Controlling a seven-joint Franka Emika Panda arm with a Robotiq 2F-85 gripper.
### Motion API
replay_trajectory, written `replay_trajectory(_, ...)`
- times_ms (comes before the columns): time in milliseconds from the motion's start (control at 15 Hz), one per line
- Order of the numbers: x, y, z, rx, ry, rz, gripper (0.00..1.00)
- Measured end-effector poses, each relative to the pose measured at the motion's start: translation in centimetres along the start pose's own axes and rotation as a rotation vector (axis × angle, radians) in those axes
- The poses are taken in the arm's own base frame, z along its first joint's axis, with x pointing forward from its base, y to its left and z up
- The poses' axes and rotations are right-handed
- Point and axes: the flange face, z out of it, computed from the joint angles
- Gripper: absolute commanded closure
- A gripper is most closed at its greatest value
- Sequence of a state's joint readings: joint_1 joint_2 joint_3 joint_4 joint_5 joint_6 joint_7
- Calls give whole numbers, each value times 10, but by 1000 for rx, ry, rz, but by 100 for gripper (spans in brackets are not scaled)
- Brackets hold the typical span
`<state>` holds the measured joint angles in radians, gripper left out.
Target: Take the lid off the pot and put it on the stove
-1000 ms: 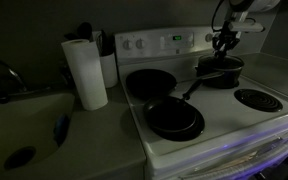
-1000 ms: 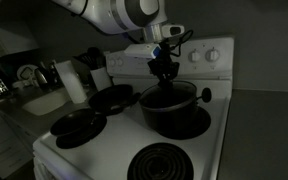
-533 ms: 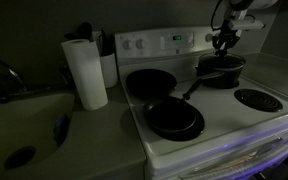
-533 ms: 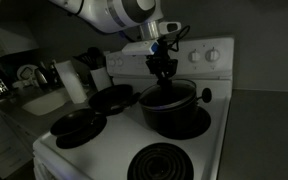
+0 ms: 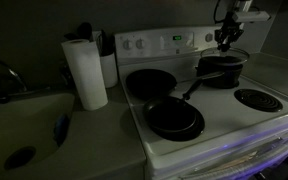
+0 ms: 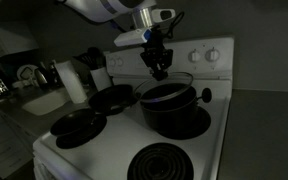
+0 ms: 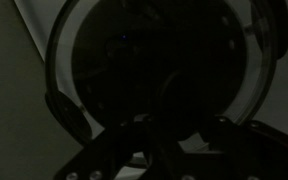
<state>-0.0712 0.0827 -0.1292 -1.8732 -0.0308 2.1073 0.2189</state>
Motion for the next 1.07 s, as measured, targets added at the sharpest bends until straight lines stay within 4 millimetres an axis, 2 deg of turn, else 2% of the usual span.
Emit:
replay_trajectory(200,-14,-11,-18,28,-25,-51,86)
replay_trajectory(600,-61,-45,-51,62,-43,-212,86)
replay_trajectory(800,-82,-56,-58,68,-38,-284,86)
replay_trajectory(1067,-98,-60,-54,73,-51,-399,86)
